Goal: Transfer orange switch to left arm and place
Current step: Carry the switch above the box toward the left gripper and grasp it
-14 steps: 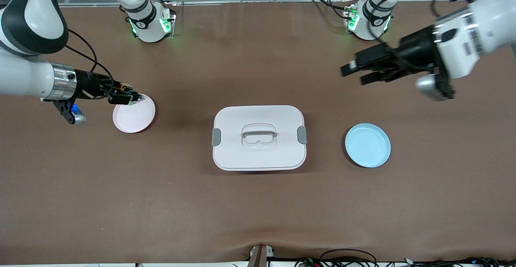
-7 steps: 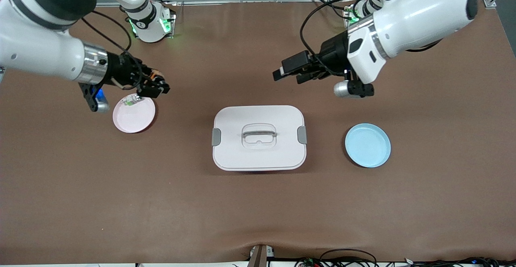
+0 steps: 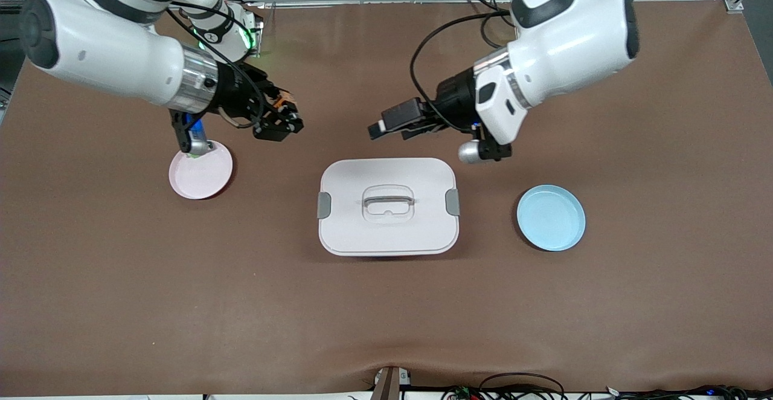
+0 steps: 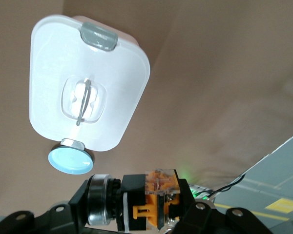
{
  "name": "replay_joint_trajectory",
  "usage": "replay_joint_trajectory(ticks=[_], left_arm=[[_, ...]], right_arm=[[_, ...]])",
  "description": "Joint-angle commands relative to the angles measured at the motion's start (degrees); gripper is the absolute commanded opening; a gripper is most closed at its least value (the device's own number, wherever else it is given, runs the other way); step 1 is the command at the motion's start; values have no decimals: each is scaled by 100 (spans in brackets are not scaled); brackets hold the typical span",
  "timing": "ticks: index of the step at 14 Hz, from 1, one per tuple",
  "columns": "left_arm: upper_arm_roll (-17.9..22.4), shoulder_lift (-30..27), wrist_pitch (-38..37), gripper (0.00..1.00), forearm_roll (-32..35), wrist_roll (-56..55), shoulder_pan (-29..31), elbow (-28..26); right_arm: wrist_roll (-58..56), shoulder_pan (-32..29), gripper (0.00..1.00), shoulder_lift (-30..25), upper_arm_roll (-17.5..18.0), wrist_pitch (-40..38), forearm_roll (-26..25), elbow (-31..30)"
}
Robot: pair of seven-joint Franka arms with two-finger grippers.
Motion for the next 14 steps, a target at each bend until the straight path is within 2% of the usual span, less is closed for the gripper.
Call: replay_joint_trajectory(ticks=[1,6,14], left_arm=[[44,-4,540,100,252,78,-379,-68],[35,40,1367,100,605,209,-775,-454],[18,348,1852,100,606,771,-864,-473]], right_arm=[[792,222,0,686,-74,-49,111,962],[1645,389,0,1390,-74,-57,111,1886],[1980,504,0,1638,-74,-49,111,2204]])
